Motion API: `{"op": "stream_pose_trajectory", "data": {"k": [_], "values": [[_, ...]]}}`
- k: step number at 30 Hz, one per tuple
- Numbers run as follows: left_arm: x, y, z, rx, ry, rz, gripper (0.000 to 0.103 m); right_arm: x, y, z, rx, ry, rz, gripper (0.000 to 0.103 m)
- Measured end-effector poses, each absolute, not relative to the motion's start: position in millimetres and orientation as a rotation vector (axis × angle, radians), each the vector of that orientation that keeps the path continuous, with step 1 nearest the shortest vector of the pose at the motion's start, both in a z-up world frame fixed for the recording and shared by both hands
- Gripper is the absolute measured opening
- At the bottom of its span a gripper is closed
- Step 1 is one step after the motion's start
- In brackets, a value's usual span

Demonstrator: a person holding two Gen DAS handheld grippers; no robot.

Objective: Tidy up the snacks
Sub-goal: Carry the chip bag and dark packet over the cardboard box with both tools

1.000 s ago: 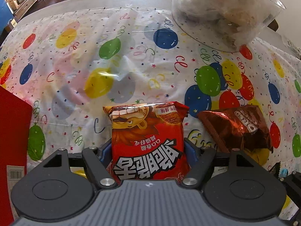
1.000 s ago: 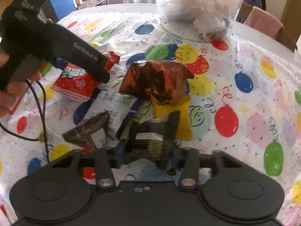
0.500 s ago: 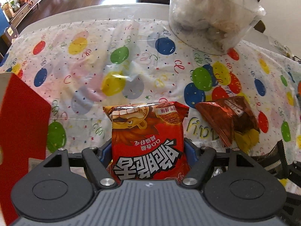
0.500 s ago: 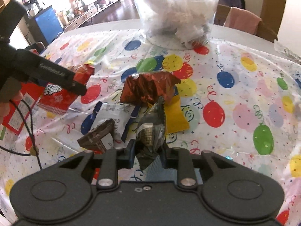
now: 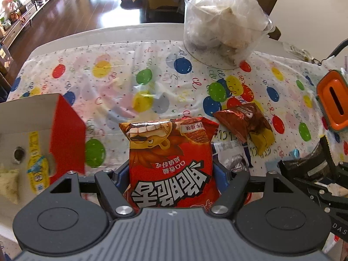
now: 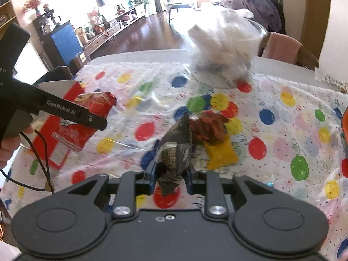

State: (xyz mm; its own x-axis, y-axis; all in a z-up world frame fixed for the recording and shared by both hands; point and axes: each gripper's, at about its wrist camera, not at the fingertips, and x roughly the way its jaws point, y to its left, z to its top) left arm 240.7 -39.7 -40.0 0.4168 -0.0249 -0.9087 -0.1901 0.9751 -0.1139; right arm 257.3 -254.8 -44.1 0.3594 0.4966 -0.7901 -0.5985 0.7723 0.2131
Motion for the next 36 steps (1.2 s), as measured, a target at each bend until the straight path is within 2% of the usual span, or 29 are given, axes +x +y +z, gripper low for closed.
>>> {"op": "stream_pose_trajectory", "data": {"k": [9,19,36], "values": [[203,8,-11,-0.204,1.108,0.101,0.074,229,-198,-8,-0.131,0.938,0.772,0.024],[162,82,14,-0.206,1.057,0.149,0.074,209,-117,8,-0.159,0.917,0.846,0.024],[135,204,-5,-0.198,1.067,0.283,0.074,190,27,-9,-0.251,0.935,0.907,0.024]]}}
